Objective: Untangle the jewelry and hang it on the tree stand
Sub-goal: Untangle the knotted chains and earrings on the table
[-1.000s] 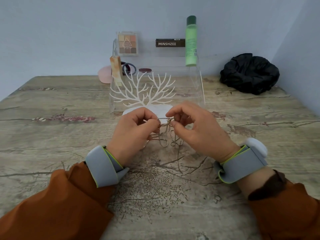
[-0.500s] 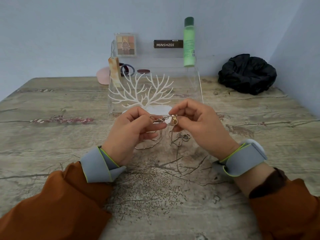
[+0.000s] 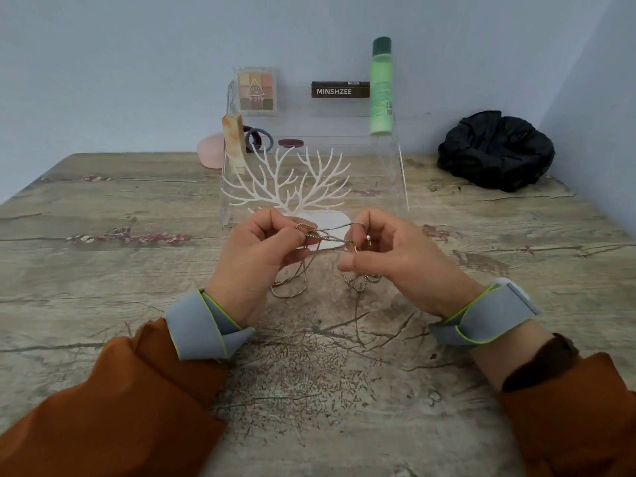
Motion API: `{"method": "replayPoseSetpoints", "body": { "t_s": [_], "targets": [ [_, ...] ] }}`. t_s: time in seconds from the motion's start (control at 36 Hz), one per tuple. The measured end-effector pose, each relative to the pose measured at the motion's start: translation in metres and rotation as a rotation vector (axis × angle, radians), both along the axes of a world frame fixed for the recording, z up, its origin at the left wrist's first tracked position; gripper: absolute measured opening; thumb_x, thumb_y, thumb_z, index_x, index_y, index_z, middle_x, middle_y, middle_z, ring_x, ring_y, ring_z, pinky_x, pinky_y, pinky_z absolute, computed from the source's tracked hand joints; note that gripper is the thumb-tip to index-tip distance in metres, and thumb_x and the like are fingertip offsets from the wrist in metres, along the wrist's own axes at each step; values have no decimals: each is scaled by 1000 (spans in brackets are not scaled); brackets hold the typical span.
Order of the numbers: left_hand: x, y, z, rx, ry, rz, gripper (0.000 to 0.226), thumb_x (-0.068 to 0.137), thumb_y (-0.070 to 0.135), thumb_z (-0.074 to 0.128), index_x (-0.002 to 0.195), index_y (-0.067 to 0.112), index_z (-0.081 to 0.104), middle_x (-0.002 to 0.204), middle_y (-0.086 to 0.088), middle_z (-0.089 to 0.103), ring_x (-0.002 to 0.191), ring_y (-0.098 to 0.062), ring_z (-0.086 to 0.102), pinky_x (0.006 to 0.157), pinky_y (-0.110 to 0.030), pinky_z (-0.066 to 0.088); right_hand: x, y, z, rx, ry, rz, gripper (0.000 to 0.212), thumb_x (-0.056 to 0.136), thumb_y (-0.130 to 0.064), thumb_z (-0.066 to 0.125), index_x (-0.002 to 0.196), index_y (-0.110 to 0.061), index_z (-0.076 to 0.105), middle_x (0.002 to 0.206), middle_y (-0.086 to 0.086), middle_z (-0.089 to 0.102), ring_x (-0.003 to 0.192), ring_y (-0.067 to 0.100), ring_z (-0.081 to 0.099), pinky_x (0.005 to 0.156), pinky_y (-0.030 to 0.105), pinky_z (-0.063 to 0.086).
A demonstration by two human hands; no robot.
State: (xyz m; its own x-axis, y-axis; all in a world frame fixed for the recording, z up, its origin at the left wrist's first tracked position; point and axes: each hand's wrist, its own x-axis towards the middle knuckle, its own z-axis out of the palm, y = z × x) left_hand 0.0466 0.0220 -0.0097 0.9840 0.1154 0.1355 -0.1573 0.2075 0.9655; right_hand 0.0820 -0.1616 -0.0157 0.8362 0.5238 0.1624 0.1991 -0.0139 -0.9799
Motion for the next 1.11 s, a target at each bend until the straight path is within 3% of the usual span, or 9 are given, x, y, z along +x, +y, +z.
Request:
{"method": "replayPoseSetpoints", "body": {
  "t_s": [0.11, 0.22, 0.31, 0.42, 0.64, 0.72, 0.92, 1.0, 1.11],
  "targets": [
    [0, -1, 0, -10, 15, 5, 26, 85, -8, 50, 66, 9, 52, 89, -5, 67, 72, -11, 69, 61, -19, 54, 1, 0, 1, 109, 1, -88, 17, 80, -21, 70, 72, -11, 59, 76, 8, 56, 71, 16, 60, 80, 42, 56],
    [1, 1, 1, -26, 50, 55, 26, 86, -7, 50, 65, 10, 50, 90, -3, 63, 69, -11, 70, 58, -18, 52, 7, -6, 5, 285, 57, -130, 22, 82, -13, 61, 61, -9, 58, 91, 14, 59, 85, 24, 57, 78, 35, 52],
    [2, 3, 2, -59, 72, 78, 28, 86, -5, 49, 63, 11, 48, 82, -3, 63, 68, -10, 69, 57, -19, 51, 12, -16, 11, 488, 155, -122, 29, 82, -10, 55, 53, -10, 51, 84, 9, 65, 84, 21, 59, 80, 35, 49],
    [2, 4, 3, -113, 93, 73, 32, 86, -5, 49, 61, 14, 48, 77, -1, 61, 66, -9, 69, 54, -16, 50, 16, -29, 16, 701, 272, -83, 27, 83, -13, 53, 58, -10, 45, 79, 11, 58, 76, 22, 58, 81, 35, 50],
    [1, 4, 7, -235, 122, 45, 29, 86, -6, 43, 63, 12, 47, 80, -4, 62, 69, -16, 71, 54, -18, 52, 15, -28, 19, 710, 329, -130, 29, 87, -19, 51, 60, -10, 47, 79, 10, 58, 67, 19, 59, 72, 32, 54],
    [0, 5, 7, -160, 150, 61, 25, 86, -1, 44, 66, 13, 47, 78, -1, 63, 56, -14, 66, 51, -20, 49, 15, -29, 20, 723, 330, -132, 29, 85, -19, 52, 59, -10, 49, 79, 10, 62, 70, 20, 62, 76, 34, 55],
    [0, 4, 2, 135, 156, 146, 18, 84, 5, 55, 68, 14, 56, 78, -3, 60, 37, -10, 45, 46, -21, 36, 19, -36, 22, 747, 335, -221, 28, 92, -24, 49, 68, -11, 52, 75, 5, 64, 68, 16, 63, 69, 29, 55],
    [0, 5, 0, 227, 143, 161, 13, 83, 7, 59, 72, 12, 60, 57, 11, 58, 36, -8, 43, 43, -19, 36, 23, -39, 22, 771, 306, -287, 27, 93, -22, 49, 69, -11, 52, 81, 4, 62, 77, 16, 61, 73, 29, 53],
    [2, 7, -4, 333, 104, 183, 8, 84, 12, 63, 79, 6, 62, 41, 14, 50, 35, -6, 40, 40, -14, 35, 27, -44, 23, 820, 313, -352, 24, 91, -22, 53, 69, -12, 53, 78, 3, 54, 70, 15, 55, 68, 27, 50]
  ]
}}
